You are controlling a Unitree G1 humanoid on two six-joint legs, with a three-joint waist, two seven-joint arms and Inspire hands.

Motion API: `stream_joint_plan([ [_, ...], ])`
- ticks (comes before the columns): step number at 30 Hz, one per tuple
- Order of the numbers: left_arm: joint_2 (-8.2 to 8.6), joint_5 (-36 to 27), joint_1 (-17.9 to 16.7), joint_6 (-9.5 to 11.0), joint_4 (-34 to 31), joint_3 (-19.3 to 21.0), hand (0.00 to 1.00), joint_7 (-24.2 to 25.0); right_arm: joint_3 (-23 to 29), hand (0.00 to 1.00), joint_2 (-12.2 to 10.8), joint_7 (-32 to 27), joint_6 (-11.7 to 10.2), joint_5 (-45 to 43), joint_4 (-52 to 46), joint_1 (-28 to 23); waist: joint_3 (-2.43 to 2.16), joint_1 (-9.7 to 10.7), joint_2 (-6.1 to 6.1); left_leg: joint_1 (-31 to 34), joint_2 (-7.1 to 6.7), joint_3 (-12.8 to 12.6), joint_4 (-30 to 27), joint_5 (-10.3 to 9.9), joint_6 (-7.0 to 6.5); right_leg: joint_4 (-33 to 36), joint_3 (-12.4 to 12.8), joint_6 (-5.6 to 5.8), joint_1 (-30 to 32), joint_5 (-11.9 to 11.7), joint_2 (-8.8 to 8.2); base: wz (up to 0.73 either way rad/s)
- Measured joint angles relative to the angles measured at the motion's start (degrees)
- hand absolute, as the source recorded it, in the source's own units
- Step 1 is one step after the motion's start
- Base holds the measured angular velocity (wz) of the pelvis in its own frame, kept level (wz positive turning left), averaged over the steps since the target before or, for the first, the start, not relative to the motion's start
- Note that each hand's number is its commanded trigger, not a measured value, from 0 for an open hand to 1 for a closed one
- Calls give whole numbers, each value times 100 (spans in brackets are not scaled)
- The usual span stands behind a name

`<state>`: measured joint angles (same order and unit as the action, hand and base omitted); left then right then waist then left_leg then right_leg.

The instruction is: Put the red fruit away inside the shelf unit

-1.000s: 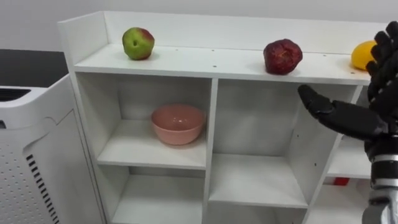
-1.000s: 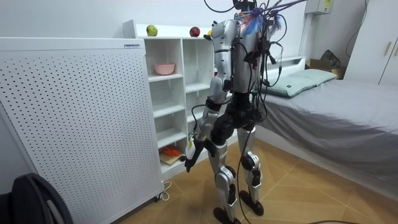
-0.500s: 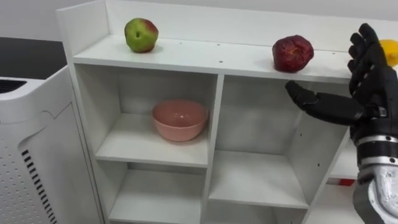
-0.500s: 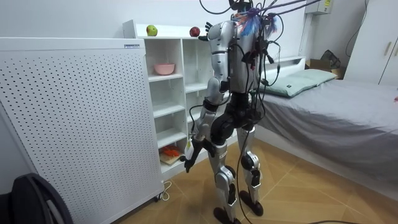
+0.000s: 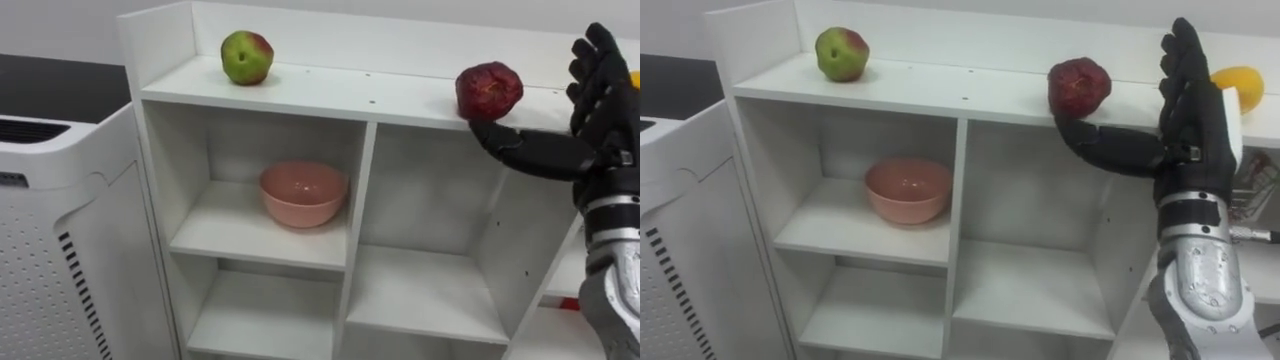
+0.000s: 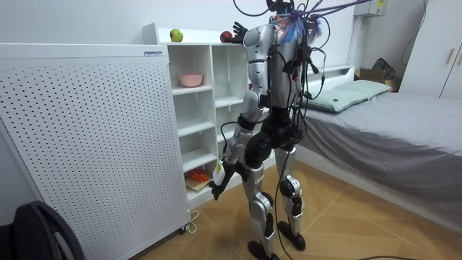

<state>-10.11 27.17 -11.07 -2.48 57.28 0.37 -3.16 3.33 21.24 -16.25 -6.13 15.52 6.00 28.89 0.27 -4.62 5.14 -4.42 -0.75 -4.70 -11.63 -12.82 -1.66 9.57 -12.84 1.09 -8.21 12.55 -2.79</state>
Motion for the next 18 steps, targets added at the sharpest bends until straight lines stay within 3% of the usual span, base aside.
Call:
stream_joint_plan([
  [7,-1,72,-13,-11,-139,53,0,-20,-4,0,1,108,1,-5,-1,277,-11,-27,-18,32,-5,78,-5,0,0,1,-132,0,-2,0,-12,5],
  [11,0,68,-18,-11,-239,53,0,-19,-185,0,66,198,1,-19,-1,359,-34,-37,-33,36,-2,78,-4,0,0,2,-118,0,4,0,-9,1],
  [18,0,67,-16,-11,-240,53,0,-19,-231,0,124,274,4,-24,-1,359,-37,-41,-34,36,0,79,2,0,0,1,-110,0,7,0,-10,0],
])
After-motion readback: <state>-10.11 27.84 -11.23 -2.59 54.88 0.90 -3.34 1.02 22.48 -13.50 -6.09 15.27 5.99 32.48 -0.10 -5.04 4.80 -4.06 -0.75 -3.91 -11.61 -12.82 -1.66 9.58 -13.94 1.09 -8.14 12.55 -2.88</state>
